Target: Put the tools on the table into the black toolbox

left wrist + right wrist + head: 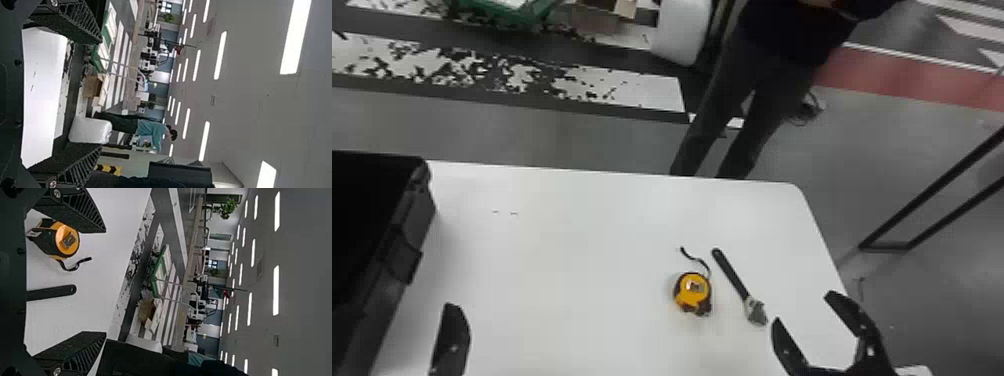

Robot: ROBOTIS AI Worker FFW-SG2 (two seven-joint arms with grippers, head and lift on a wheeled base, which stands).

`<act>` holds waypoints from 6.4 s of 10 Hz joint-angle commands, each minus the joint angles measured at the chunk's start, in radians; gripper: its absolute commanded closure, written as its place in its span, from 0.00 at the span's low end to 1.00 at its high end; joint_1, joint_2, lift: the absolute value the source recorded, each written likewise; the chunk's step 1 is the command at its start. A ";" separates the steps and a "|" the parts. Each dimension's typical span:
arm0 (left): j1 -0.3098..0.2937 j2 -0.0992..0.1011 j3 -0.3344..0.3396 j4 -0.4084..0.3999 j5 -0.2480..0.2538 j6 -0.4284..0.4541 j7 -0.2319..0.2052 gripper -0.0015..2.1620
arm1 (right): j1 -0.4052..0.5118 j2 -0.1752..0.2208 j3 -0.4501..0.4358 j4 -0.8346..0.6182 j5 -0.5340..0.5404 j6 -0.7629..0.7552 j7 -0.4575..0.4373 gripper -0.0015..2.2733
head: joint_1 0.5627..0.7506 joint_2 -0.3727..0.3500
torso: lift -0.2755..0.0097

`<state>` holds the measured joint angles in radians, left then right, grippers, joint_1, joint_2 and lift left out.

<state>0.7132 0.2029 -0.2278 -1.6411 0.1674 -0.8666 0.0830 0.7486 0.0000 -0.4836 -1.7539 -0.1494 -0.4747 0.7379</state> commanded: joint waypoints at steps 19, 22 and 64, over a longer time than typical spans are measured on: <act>-0.020 0.047 -0.062 0.014 -0.049 0.078 0.020 0.03 | -0.282 0.001 -0.067 0.028 0.248 0.591 -0.005 0.04 | 0.70 0.03 | 0.83; -0.021 0.062 -0.062 0.011 -0.040 0.081 0.014 0.03 | -0.342 0.001 -0.026 0.034 0.330 0.744 -0.017 0.04 | 0.70 0.03 | 0.83; -0.017 0.081 -0.061 -0.161 0.132 0.289 -0.207 0.03 | -0.233 0.001 0.180 -0.285 0.370 0.713 -0.104 0.99 | 0.70 0.11 | 0.83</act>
<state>0.6969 0.2837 -0.2922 -1.7888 0.2661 -0.6138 -0.1200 0.5003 0.0000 -0.3155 -2.0179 0.2257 0.2602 0.6336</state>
